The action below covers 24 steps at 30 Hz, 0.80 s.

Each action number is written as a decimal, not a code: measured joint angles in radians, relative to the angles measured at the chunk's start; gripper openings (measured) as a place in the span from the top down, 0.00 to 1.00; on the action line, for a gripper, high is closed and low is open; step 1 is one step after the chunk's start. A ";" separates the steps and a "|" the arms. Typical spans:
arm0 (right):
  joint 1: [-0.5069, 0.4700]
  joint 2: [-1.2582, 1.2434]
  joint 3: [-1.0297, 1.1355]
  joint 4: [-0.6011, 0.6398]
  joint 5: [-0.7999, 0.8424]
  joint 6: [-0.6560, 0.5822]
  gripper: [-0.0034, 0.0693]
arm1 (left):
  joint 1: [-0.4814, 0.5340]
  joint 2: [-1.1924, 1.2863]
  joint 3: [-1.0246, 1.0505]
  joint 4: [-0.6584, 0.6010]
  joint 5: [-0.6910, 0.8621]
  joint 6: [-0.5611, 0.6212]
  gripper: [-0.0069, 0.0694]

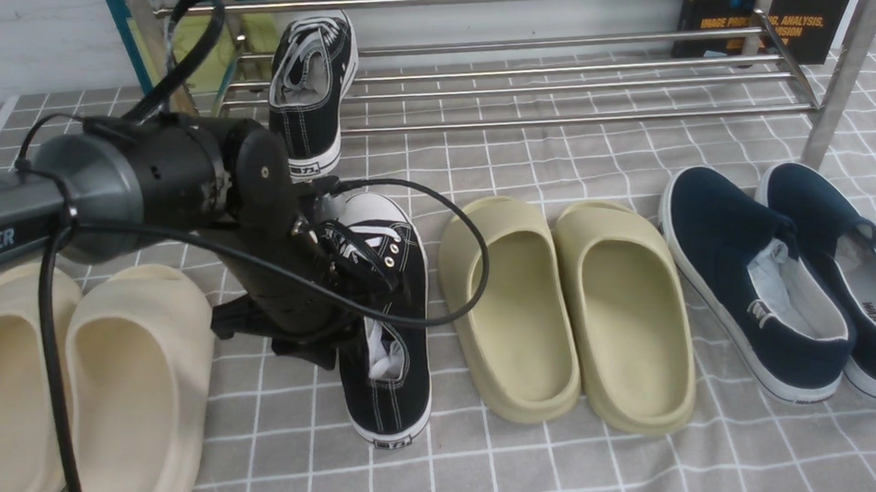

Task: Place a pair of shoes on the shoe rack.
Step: Use the left arm to grab the shoe closest to it

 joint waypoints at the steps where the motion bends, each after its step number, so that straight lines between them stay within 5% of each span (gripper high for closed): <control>1: 0.000 0.000 0.000 0.000 0.000 0.000 0.62 | 0.000 -0.001 0.000 -0.001 0.002 0.000 0.68; 15: 0.000 0.000 0.000 0.000 0.000 0.000 0.62 | 0.000 -0.121 -0.107 -0.003 0.145 0.127 0.68; 24: 0.000 0.000 0.000 0.000 0.000 0.000 0.62 | 0.000 -0.026 -0.107 -0.002 0.162 0.133 0.40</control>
